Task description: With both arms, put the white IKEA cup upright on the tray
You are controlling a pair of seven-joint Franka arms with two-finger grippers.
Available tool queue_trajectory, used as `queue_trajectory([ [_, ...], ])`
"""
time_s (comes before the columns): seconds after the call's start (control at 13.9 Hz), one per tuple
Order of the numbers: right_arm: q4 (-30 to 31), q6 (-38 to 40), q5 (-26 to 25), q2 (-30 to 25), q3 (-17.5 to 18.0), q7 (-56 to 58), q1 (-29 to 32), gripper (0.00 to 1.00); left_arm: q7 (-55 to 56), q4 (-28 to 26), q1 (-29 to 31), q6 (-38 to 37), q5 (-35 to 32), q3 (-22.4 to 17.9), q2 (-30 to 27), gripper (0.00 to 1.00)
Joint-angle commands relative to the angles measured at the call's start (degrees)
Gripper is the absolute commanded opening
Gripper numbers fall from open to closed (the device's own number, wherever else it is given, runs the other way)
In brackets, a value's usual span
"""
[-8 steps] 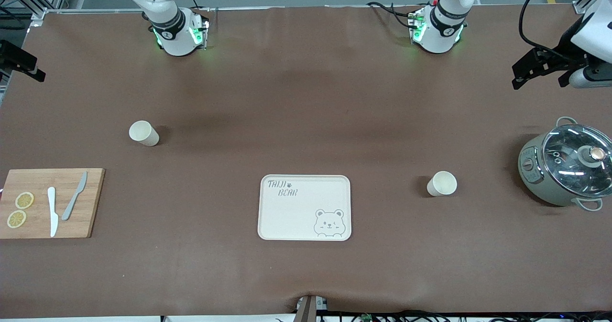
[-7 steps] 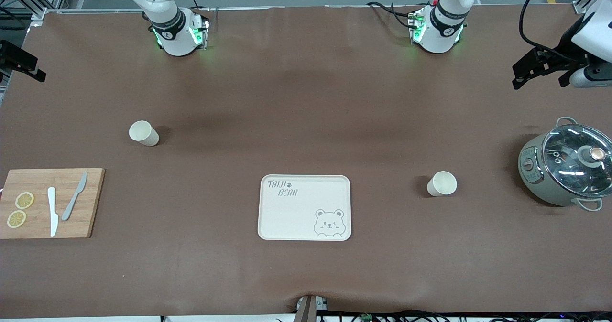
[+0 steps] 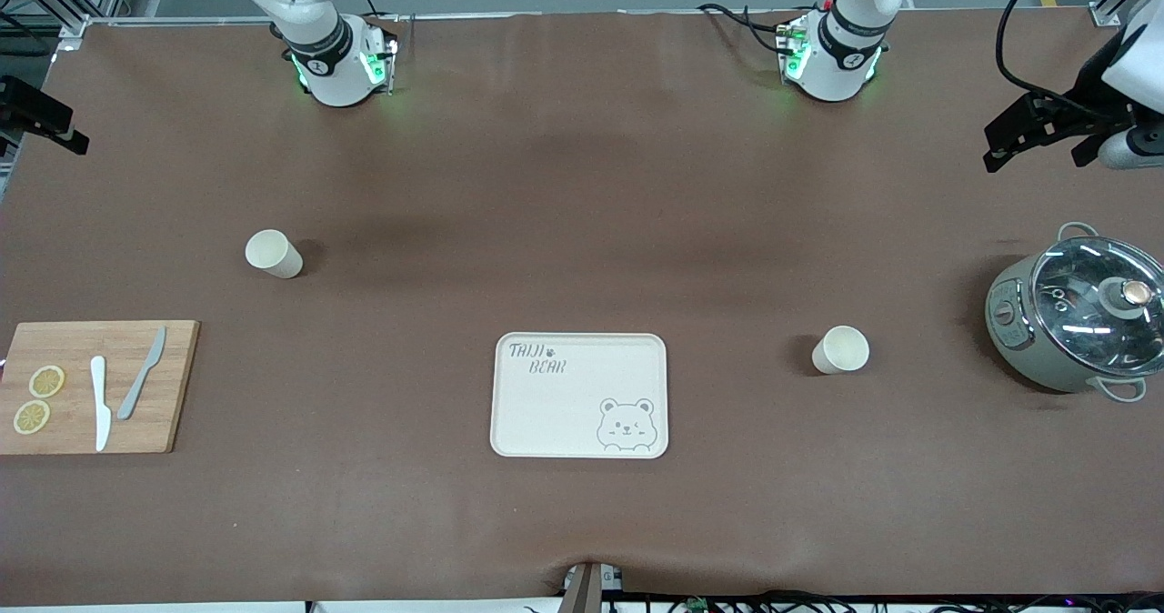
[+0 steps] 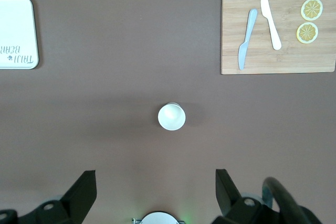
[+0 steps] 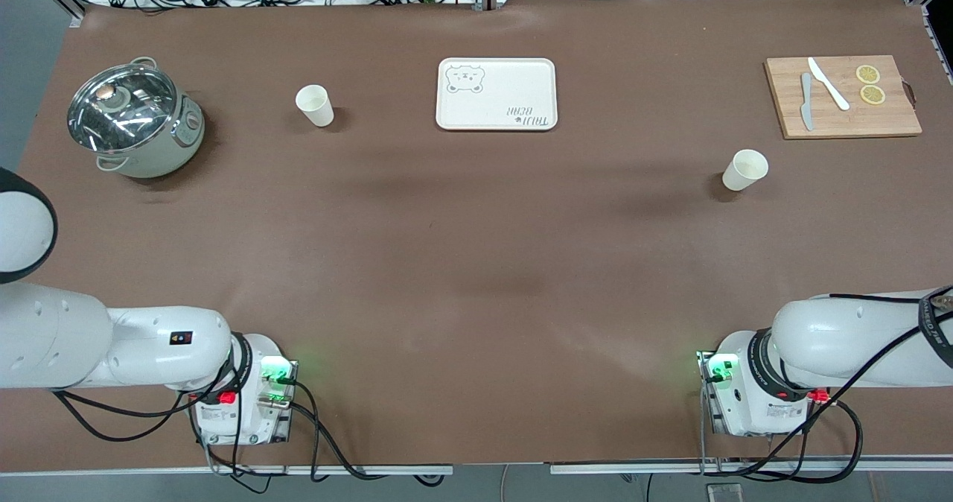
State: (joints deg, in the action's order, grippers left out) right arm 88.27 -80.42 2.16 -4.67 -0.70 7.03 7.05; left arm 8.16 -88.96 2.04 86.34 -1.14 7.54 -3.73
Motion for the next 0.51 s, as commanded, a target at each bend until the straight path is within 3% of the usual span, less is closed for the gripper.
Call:
queue_trajectory([
  [0.0, -1.52, 0.88, 1.27, 1.07, 0.44, -0.88, 0.69, 1.0, 0.8, 1.95, 0.42, -0.56, -0.35, 0.02, 3.45, 1.0],
  [0.14, -1.61, 0.88, 1.53, 1.33, 0.44, -0.97, 1.04, 1.0, 1.59, 0.55, 0.78, 2.67, -2.11, 0.1, 5.48, 1.0],
  [0.43, -1.52, 0.97, 1.62, 3.44, 0.26, -1.15, 1.74, 1.0, 3.7, -7.88, 3.31, 16.73, -3.87, 0.19, 7.24, 1.0],
])
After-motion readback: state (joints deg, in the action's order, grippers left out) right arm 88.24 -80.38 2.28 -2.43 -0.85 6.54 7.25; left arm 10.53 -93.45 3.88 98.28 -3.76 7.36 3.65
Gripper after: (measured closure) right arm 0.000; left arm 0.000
